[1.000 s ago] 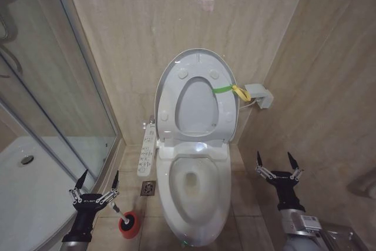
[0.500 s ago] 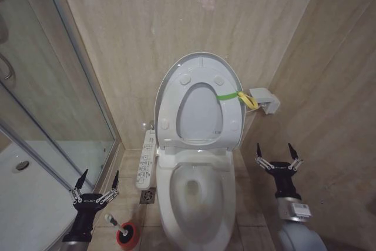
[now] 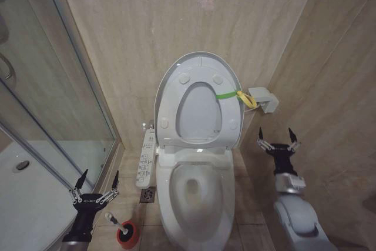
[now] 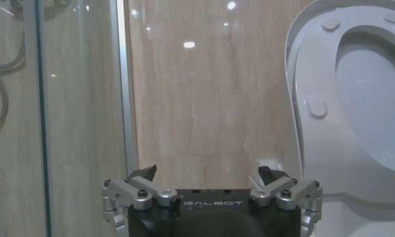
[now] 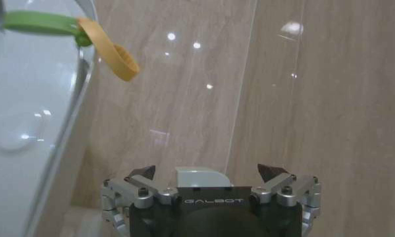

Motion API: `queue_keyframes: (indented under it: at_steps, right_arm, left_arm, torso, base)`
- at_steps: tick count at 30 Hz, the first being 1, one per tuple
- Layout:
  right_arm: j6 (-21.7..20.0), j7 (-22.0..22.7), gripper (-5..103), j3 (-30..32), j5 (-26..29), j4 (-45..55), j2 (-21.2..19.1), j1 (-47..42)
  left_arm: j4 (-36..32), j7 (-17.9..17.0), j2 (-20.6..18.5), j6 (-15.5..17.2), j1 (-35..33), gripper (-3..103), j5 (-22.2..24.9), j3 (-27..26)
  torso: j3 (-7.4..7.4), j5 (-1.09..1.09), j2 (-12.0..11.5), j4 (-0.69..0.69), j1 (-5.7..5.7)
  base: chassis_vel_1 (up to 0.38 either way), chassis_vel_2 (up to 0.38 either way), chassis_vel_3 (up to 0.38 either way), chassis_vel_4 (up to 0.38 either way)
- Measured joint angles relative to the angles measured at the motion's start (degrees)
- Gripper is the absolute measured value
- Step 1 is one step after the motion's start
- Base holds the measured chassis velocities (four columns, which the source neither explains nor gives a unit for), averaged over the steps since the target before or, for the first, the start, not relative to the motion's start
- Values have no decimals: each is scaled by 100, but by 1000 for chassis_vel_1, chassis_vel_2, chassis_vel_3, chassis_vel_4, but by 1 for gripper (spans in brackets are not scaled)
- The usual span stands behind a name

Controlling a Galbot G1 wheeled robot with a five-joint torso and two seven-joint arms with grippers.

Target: Open the toilet lid, clean the toilet bowl with a toilet brush, close the toilet lid, and flush.

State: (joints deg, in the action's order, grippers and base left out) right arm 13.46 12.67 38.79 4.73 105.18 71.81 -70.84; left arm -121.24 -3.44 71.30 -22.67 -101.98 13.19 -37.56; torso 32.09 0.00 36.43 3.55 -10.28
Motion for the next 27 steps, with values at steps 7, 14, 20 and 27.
queue_keyframes:
  at_steps: [7,14,20,27]
  right_arm:
    - [-137,-17,100,-202,147,-699,-189,829]
    - [-312,-17,100,-386,316,-971,-311,1326]
    - [-424,-15,100,-443,462,-1067,-401,1632]
    - [-452,-27,100,-452,562,-1193,-468,1935]
  left_arm:
    - [0,0,0,0,0,100,0,0]
    - [0,0,0,0,0,100,0,0]
    - [0,0,0,0,0,100,0,0]
    - [0,0,0,0,0,100,0,-1]
  torso:
    - [0,1,0,1,0]
    - [0,0,0,0,0]
    - [0,0,0,1,0]
    - [0,0,0,1,0]
  base:
    - [0,0,0,0]
    - [0,0,0,0]
    - [0,0,0,0]
    - [0,0,0,0]
